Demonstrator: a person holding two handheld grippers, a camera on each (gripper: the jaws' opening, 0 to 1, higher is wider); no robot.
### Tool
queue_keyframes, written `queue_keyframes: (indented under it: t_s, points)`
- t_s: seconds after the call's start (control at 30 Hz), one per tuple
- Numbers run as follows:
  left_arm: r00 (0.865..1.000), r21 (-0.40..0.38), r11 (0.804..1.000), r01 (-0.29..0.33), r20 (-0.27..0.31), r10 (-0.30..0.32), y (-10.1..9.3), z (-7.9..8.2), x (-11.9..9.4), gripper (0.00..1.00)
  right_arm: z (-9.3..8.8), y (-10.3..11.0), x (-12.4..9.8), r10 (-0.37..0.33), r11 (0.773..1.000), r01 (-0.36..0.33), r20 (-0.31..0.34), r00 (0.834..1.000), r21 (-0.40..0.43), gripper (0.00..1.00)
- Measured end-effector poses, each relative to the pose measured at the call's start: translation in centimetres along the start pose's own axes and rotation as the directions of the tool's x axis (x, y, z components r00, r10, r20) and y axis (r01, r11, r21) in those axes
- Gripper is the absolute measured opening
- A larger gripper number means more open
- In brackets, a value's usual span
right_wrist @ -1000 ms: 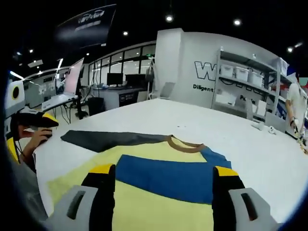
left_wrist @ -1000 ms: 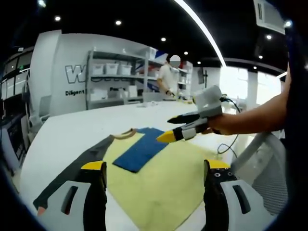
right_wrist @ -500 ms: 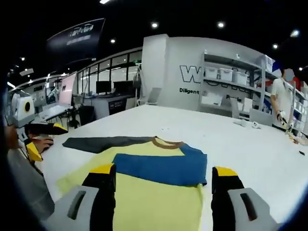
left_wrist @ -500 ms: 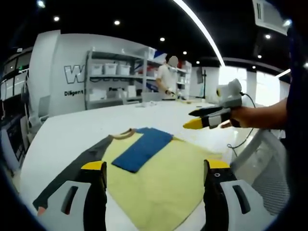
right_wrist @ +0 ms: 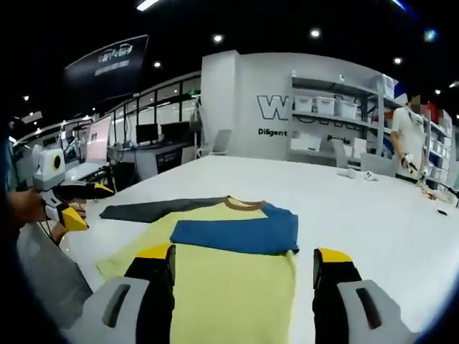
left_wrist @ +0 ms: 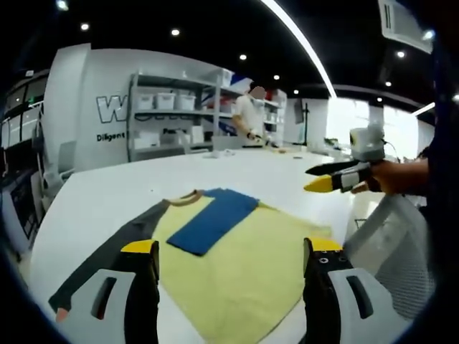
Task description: Fold the garment on the visible template until the final outline fits inside the template.
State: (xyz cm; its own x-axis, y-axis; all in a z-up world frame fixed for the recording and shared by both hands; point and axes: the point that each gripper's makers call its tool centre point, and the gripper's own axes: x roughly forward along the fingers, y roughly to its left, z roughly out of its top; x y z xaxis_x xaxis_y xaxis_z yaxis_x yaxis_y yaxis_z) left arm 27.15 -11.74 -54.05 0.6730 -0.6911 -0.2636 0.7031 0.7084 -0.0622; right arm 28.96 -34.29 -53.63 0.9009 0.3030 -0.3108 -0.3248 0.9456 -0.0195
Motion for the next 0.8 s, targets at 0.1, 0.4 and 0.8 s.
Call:
queue_keyframes:
  t_s: [0.1,0.4,0.8]
  points:
    - [1.000,-0.012,1.000,-0.011,0.009,0.011,0.3,0.1,-0.2,0.77,0.0,0.6,0.2,0.013,1.000,-0.013,0.007,1.000,0.012,0.80]
    - [0.991,-0.061,0.992,-0.112,0.070,0.117,4.1,1.8,-2.7,0.76,-0.3,0.9,0.3,0.029,1.000,-0.029,-0.007,1.000,-0.006,0.78]
    - [0.931,-0.140,0.923,-0.359,0.013,0.364,13.3,-2.4,-7.4,0.74,-0.4,1.0,0.3,0.035,0.999,-0.035,-0.012,0.999,-0.011,0.76]
